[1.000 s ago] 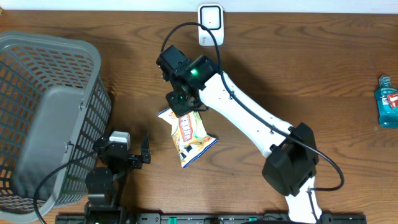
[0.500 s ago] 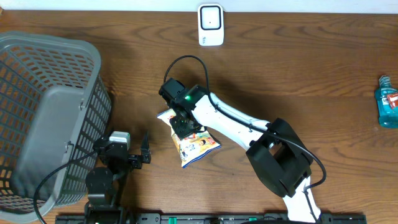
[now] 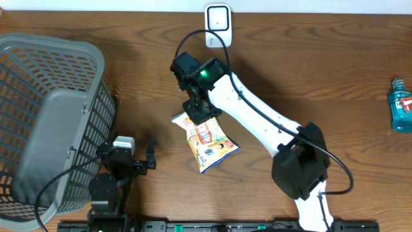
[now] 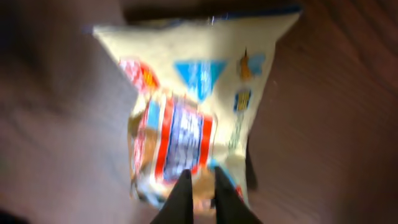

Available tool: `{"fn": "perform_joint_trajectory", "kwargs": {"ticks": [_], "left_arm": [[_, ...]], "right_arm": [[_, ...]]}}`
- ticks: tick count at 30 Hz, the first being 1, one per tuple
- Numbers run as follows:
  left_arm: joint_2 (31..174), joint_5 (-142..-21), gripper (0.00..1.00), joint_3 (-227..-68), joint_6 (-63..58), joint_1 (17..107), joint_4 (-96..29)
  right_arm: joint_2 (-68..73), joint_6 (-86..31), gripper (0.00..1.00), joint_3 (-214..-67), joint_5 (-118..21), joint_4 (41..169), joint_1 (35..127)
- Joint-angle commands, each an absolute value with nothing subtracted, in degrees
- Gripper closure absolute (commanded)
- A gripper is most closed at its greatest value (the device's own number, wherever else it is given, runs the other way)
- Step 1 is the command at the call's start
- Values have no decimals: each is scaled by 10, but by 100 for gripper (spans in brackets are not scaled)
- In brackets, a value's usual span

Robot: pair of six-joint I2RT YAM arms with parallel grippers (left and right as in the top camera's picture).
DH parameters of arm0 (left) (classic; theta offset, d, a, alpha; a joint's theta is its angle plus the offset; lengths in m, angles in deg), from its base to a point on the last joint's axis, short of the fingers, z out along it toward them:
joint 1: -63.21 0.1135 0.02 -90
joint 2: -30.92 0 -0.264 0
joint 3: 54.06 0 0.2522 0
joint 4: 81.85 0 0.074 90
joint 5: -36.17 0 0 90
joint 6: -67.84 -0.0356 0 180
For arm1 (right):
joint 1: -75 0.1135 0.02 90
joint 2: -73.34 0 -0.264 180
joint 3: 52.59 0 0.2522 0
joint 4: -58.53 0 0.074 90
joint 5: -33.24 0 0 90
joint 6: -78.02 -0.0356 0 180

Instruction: Scan the item barcode

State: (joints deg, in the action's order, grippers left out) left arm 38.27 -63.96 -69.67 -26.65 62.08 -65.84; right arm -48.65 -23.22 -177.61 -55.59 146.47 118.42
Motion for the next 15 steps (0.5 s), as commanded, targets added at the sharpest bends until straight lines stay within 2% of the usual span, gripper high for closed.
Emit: {"fn": "perform_joint_trajectory", "kwargs": {"ticks": [1, 6, 8, 11, 13, 14, 15], "left_arm": [[381, -638, 2, -681, -264, 622, -652], [381, -638, 2, -681, -264, 622, -652], [381, -638, 2, -681, -264, 622, -652], [381, -638, 2, -681, -264, 622, -652], [381, -638, 2, -681, -264, 622, -652], [381, -638, 2, -681, -264, 622, -652], [381, -638, 2, -681, -264, 622, -652]], "right_arm": [[-481, -223, 91, -1751, -544, 1471, 1196], [-481, -222, 91, -1633, -494, 1382, 1201], [-482, -222, 79, -1572, -485, 1324, 1203], [-482, -197, 41, -1521, -489, 1282, 1202], [-482, -145, 11, -1503, -489, 1270, 1200], [-482, -118, 1, -1499, -489, 1268, 1200], [-482, -83, 1, -1499, -489, 1266, 1200]]}}
